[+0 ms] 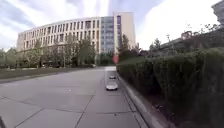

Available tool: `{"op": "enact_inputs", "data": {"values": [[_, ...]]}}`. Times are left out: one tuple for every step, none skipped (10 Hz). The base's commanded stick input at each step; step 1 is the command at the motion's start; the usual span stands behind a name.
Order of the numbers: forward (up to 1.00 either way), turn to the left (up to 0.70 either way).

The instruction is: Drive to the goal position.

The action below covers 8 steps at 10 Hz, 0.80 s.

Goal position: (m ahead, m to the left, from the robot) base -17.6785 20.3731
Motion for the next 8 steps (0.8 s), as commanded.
{"op": "enact_inputs", "data": {"values": [[0.0,0.0],[0.0,0.0],[0.0,0.0],[0.0,0.0],[0.06,0.01],[0.33,0.15],[0.6,0.3],[0.7,0.35]]}}
